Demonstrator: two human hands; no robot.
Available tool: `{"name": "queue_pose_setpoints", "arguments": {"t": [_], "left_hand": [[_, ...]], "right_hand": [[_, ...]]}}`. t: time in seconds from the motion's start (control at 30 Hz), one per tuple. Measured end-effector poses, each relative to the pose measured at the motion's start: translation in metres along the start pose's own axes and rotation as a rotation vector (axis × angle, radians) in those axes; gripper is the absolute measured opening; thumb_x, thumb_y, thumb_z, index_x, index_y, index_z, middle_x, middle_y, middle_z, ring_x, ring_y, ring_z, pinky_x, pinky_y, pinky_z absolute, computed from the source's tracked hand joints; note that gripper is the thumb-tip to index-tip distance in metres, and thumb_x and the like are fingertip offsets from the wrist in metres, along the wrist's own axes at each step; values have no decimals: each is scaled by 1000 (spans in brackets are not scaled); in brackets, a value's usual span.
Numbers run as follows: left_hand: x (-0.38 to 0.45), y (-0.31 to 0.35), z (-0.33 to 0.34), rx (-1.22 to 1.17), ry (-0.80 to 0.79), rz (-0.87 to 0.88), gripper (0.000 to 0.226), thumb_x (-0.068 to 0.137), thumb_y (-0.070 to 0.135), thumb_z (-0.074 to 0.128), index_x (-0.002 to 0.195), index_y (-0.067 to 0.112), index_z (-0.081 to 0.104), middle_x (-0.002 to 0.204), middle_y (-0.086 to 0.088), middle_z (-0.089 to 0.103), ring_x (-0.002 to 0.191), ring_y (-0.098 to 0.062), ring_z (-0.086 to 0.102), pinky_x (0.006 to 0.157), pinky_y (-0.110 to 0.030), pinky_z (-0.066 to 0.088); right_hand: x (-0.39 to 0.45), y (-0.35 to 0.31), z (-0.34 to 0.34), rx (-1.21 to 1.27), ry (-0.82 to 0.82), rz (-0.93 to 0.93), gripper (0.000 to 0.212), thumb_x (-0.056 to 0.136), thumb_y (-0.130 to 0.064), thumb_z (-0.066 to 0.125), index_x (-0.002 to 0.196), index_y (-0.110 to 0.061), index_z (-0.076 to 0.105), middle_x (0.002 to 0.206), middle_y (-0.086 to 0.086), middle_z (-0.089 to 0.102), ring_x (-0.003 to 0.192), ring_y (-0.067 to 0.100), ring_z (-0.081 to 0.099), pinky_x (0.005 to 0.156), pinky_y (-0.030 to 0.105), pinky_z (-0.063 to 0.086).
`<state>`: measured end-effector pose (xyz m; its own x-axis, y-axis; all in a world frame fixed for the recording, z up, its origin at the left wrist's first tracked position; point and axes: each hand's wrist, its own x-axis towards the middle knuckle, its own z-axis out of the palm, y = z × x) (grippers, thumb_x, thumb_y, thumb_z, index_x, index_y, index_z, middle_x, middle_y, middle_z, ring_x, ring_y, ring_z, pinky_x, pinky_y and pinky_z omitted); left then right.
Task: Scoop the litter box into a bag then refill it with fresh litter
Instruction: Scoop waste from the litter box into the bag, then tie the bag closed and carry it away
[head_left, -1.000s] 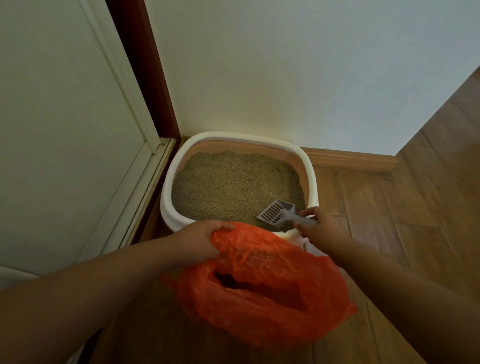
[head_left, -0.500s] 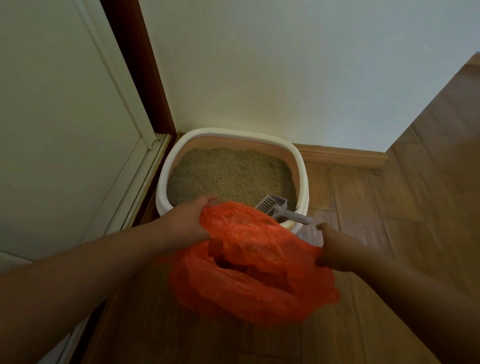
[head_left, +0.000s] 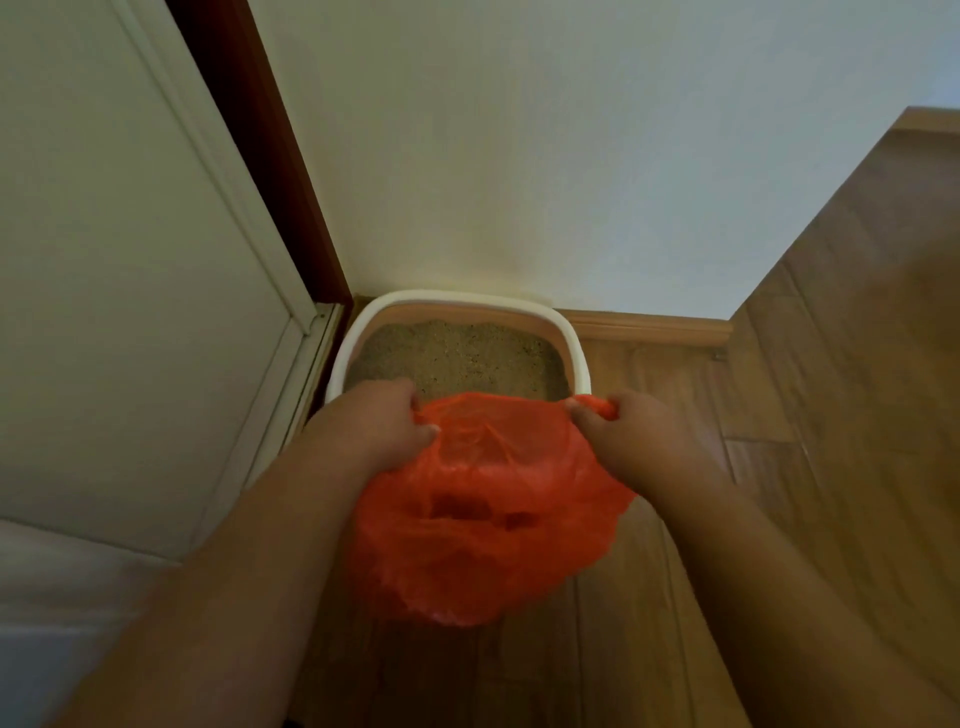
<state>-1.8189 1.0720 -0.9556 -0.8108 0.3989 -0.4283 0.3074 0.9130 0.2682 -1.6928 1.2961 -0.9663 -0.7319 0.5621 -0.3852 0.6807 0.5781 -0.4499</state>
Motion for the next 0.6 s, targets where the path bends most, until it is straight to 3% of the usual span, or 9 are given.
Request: {"name": "queue_pose_setpoints", "arguments": {"t": [0.07, 0.13, 0.23, 0.3, 0.37, 0.43, 0.5, 0.6], "left_hand": [[-12, 4, -3, -245, -73, 6, 35, 92, 42, 70, 122, 37, 55, 112, 7, 62, 84, -10, 62, 62, -26, 49], [-13, 7, -6, -410, -107, 67, 23, 94, 29, 69, 113, 40, 61, 107, 8, 68, 77, -11, 70, 62, -29, 56], [-16, 14, -15, -587, -70, 82, 22, 98, 11, 61, 94, 30, 73, 90, 3, 75, 60, -6, 67, 52, -24, 52], [-18, 18, -17, -704, -36, 53, 26, 99, 7, 57, 93, 25, 76, 77, 0, 75, 50, -5, 62, 46, -21, 48], [-22, 21, -19, -832, -65, 7, 31, 99, 5, 52, 100, 24, 76, 71, 0, 75, 52, -8, 64, 49, -24, 52], [-21, 22, -20, -941, -110, -14, 36, 96, 6, 49, 107, 28, 75, 85, -9, 78, 71, -17, 69, 70, -38, 62], [-22, 24, -21, -1037, -181, -14, 45, 93, 4, 48, 122, 31, 68, 107, -15, 75, 89, -25, 69, 87, -50, 60], [-21, 24, -21, -1101, -231, -8, 68, 89, -10, 47, 144, 30, 50, 122, -9, 69, 95, -29, 74, 73, -46, 63]], "right_hand": [[-14, 1, 2, 38, -66, 78, 54, 97, -62, 48, 121, -14, 58, 96, 4, 66, 75, 15, 63, 55, 28, 47], [-20, 4, 3, 33, -147, 107, 59, 98, -54, 54, 139, -14, 43, 114, 10, 65, 86, 20, 67, 59, 30, 55], [-22, -11, -14, 112, -176, 45, 49, 97, -41, 63, 135, -16, 43, 97, 11, 67, 65, 19, 69, 41, 24, 50], [-22, -13, -22, 283, -149, 15, 49, 92, -44, 70, 128, -22, 45, 87, 9, 68, 53, 15, 63, 41, 23, 46], [-24, -15, -27, 416, -154, 33, 52, 85, -45, 77, 124, -30, 44, 87, 10, 71, 51, 13, 59, 44, 25, 45], [-22, -15, -28, 657, -177, 23, 55, 85, -35, 80, 128, -31, 47, 90, 17, 75, 53, 15, 57, 47, 28, 44], [-19, -18, -31, 947, -206, 10, 55, 89, -20, 77, 136, -27, 49, 96, 18, 77, 61, 16, 62, 51, 29, 43], [-18, -28, -34, 1233, -243, -31, 39, 95, -6, 63, 134, -12, 56, 112, 11, 76, 88, 18, 68, 63, 27, 47]]}}
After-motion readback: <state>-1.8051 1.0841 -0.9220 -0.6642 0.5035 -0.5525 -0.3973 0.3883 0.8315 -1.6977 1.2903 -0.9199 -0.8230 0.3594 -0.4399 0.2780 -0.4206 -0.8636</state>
